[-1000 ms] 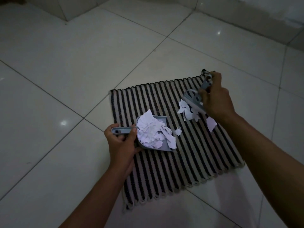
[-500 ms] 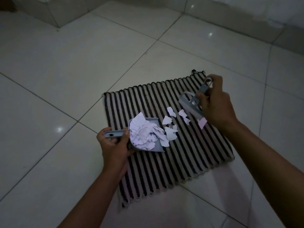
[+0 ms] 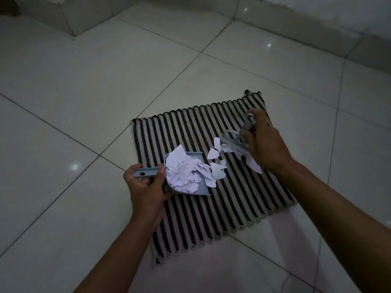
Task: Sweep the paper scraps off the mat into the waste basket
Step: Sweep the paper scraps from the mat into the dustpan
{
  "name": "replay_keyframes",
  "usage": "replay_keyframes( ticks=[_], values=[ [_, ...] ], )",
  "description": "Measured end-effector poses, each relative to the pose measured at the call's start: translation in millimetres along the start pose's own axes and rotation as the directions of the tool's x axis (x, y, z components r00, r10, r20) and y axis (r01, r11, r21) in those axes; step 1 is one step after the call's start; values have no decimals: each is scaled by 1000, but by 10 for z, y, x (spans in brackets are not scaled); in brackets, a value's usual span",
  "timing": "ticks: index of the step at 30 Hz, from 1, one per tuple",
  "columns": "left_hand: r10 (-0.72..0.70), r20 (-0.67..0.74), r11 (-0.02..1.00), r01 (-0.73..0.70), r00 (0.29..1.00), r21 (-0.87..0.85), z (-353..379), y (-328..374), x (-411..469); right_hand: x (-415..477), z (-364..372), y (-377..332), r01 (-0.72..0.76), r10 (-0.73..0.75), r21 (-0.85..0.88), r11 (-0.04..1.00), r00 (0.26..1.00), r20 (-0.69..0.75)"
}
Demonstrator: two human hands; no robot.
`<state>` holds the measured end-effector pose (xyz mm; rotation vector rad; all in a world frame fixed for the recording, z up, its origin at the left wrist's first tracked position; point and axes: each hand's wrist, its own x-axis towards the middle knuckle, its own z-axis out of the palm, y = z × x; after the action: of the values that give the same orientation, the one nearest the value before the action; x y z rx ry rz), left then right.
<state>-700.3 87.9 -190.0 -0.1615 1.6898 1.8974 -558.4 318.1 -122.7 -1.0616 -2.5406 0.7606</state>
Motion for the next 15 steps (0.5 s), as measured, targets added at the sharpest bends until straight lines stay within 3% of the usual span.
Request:
replay_keyframes(
  ticks=[3,8,10,15],
  values=[
    [5,16,1000,-5,1000,4,-10,-16,-50,-183,-86,-4,0,3,48,999,998,-60],
    [4,15,1000,-4,1000,9,-37,-37,-77,-457,-214,240,-161,180,88,983,939,-295],
    [-4,16,1000,3,1000,10,-42,-44,-104,-623,-121,229,-199,217,93,976,935,-279],
    [-19,12,1000,18,1000,13,-68,-89,-182,-961,190,-51,-138,169,130,982,948,-271]
  ],
)
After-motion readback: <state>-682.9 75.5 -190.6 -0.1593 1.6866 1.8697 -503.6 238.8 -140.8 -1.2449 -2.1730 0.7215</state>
